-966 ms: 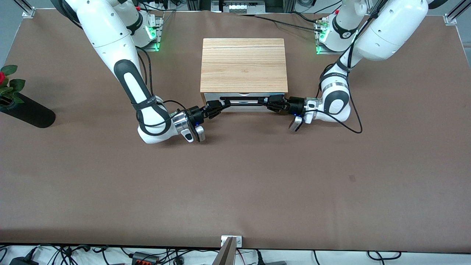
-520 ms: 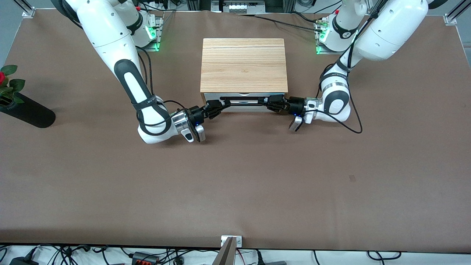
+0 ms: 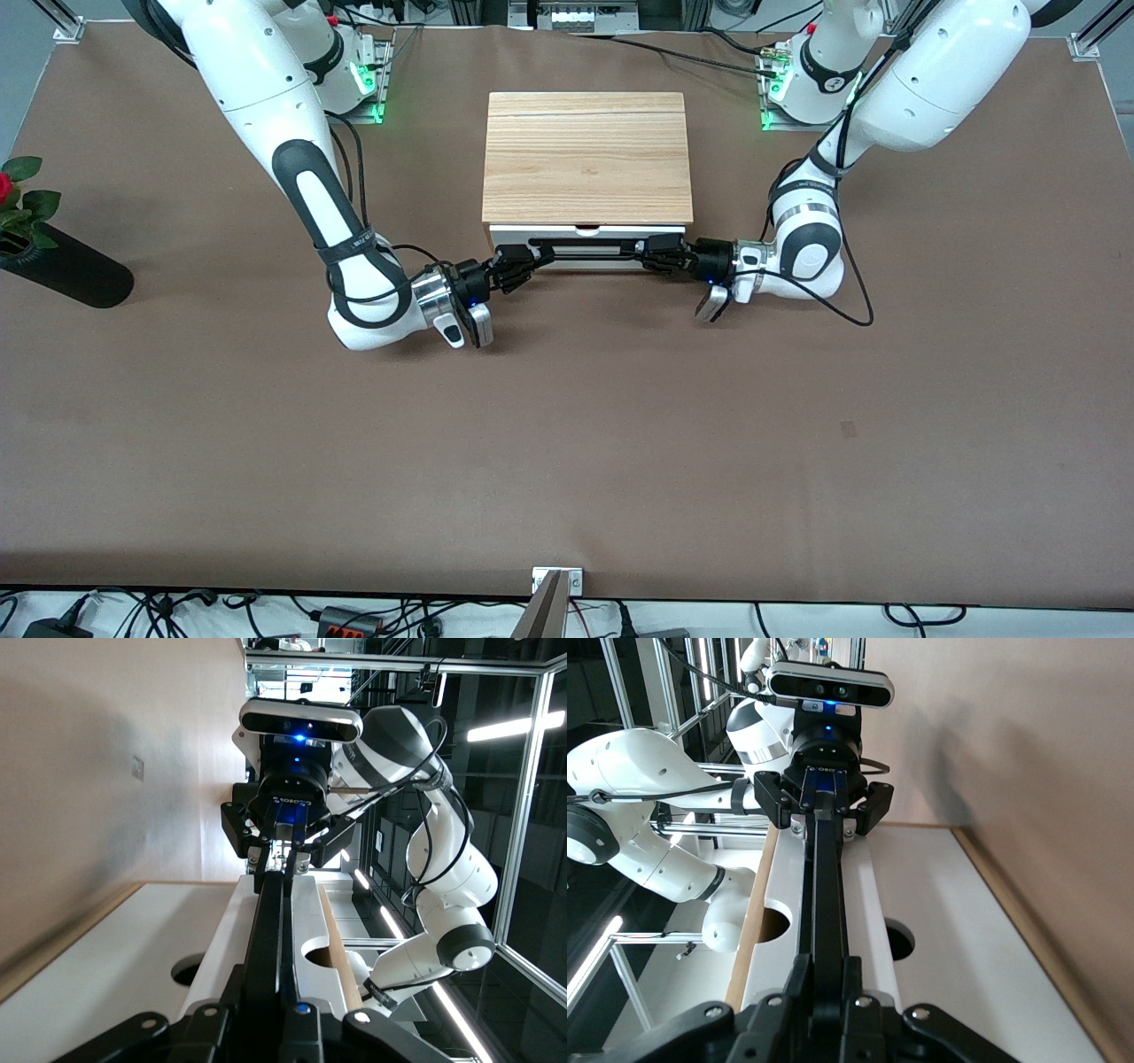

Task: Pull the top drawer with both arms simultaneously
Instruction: 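Pull the black handle outward with both grippers, sliding the drawer open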

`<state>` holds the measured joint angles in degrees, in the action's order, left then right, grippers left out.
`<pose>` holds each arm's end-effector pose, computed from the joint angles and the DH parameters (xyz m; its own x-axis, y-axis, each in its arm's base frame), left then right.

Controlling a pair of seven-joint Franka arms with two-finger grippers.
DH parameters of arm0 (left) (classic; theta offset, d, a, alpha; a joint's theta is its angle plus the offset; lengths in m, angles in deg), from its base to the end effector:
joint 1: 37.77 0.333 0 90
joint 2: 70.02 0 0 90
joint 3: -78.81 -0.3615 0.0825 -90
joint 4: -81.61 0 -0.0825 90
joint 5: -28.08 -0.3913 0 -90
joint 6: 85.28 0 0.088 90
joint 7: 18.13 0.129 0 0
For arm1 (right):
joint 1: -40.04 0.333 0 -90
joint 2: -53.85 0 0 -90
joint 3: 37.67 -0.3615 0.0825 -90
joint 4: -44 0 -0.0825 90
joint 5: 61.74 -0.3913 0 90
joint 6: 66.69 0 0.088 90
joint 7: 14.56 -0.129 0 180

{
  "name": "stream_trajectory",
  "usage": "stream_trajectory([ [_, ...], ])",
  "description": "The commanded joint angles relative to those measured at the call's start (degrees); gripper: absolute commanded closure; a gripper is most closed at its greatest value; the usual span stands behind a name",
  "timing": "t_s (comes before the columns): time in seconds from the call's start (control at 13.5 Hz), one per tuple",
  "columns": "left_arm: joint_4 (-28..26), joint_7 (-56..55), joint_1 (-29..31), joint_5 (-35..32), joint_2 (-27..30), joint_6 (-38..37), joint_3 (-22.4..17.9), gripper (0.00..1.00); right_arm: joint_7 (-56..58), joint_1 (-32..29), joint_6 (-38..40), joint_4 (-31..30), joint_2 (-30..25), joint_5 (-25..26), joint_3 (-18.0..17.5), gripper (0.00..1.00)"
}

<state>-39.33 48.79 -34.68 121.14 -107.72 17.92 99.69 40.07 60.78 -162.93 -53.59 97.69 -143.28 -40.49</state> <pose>0.5093 -0.2717 0.1746 0.9946 -0.1013 -0.0208 0.0234 0.0249 0.9994 0.5687 0.3712 0.1963 0.8973 0.4371 0.0613 0.1171 -0.1019 -0.9879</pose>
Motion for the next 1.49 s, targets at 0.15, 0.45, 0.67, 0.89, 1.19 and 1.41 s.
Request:
stream_trajectory([
  [0.15, 5.54, -3.73, 0.07, 0.37, -3.25, 0.78, -0.4, 0.99, 1.0, -0.79, -5.7, 2.41, -0.86, -3.17, -0.08, 0.84],
  [0.45, 9.23, -3.9, 1.04, 0.02, -5.36, 0.78, -0.49, 0.99, 2.31, -0.53, -9.58, 3.81, -0.25, -7.75, -0.35, 0.84],
  [0.67, 11.78, -3.99, 1.04, -0.07, -6.94, 0.86, -0.58, 0.99, 2.58, -0.53, -12.57, 4.96, 0.37, -9.34, -0.35, 0.83],
  [0.89, 12.49, -5.13, 1.04, -0.16, -7.12, 0.78, -1.28, 0.99, 2.76, -0.53, -12.66, 4.96, 0.37, -13.28, -0.35, 0.83],
  [1.19, 12.49, -5.13, 1.04, -0.16, -7.12, 0.78, -1.37, 0.28, 3.72, -0.53, -12.66, 4.96, 0.81, -13.82, -0.35, 0.78],
  [1.41, 12.31, -4.43, 1.04, -0.16, -7.03, 0.78, -1.37, 0.0, 2.68, -0.88, -11.87, 4.96, 0.81, -13.82, -0.35, 0.04],
])
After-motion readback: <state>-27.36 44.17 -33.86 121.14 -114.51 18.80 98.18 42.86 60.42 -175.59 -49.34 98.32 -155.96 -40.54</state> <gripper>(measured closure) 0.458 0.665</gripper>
